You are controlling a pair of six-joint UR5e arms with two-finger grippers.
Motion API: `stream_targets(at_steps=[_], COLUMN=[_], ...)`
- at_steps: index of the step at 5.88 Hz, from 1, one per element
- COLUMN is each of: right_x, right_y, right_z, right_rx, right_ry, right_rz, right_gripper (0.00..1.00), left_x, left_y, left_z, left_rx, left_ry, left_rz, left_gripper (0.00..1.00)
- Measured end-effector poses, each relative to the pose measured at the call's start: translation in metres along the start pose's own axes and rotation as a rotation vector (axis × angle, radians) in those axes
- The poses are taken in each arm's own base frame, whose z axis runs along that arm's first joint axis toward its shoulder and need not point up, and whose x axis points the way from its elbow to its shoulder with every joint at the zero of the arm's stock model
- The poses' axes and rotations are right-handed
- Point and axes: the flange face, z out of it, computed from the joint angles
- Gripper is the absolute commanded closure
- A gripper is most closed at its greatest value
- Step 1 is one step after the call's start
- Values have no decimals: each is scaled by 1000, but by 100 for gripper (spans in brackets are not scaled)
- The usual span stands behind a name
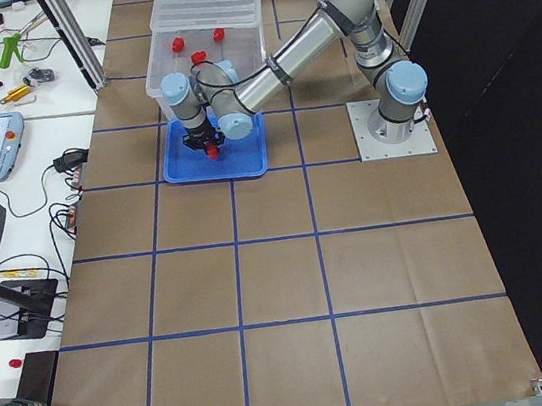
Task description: Place red block in blue tray from box
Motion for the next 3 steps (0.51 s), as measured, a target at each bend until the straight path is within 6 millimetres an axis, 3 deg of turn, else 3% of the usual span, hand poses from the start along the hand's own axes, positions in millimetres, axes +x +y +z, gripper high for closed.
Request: stream_targets(at_steps=[1, 2, 3], right_x=[14, 12, 7], right_y=[-7, -6, -3], right_z=[33, 60, 78], right_rx=[-14, -33, -36], right_ry=[-2, -15, -24], right_rz=[12, 35, 71], right_gripper=[0, 0, 0], left_x=[0, 2, 11], left_y=[-1, -6, -19], left_z=[-4, -18, -49], left_rx=[-2, -4, -7], left_ry=[-4, -7, -10], left_rz=[-3, -17, -50], left_gripper=[2, 2, 2])
